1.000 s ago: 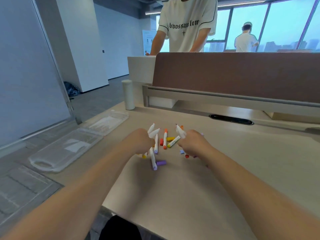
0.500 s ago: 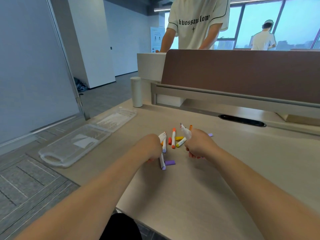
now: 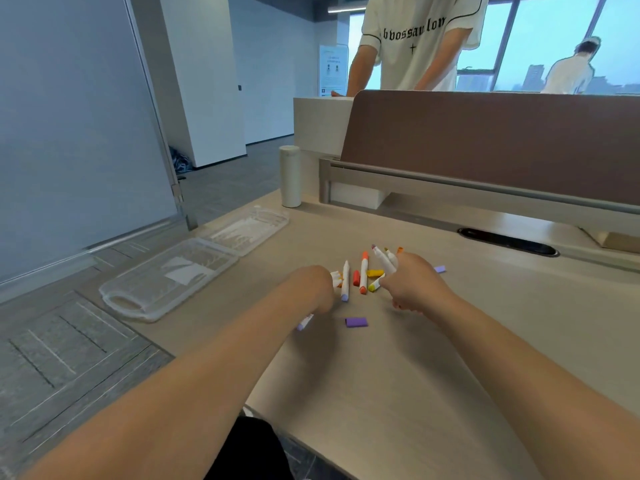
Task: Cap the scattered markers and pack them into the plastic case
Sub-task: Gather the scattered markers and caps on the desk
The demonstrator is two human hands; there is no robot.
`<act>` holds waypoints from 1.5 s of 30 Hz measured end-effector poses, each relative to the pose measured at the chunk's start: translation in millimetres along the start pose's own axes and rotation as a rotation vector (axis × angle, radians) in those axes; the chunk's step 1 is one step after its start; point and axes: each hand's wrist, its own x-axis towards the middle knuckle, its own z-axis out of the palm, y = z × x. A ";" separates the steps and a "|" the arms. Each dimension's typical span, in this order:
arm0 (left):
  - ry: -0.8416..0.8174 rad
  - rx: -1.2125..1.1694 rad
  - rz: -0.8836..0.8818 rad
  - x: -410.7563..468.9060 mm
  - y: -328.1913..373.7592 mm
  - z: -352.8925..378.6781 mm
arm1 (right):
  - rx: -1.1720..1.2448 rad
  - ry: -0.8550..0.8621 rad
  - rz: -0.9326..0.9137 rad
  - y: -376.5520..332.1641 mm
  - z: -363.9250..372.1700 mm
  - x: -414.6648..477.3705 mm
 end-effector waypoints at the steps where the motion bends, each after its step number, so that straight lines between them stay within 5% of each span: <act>1: -0.004 -0.027 -0.005 3.3 -1.0 1.8 | -0.003 -0.001 0.001 -0.7 0.0 0.7; 16: 0.201 -0.569 -0.068 42.0 -11.1 -17.9 | 0.080 -0.022 0.121 -27.7 3.9 34.1; 23: 0.150 -0.529 -0.019 57.1 -1.6 -13.9 | -0.067 -0.072 0.145 -41.4 10.7 58.8; 31: 0.157 -0.757 -0.062 70.0 -7.3 -7.2 | -0.191 -0.148 0.150 -47.5 12.7 62.7; 45: 0.134 -0.646 -0.080 58.9 -4.2 -6.2 | -0.131 -0.238 0.177 -52.0 4.8 53.3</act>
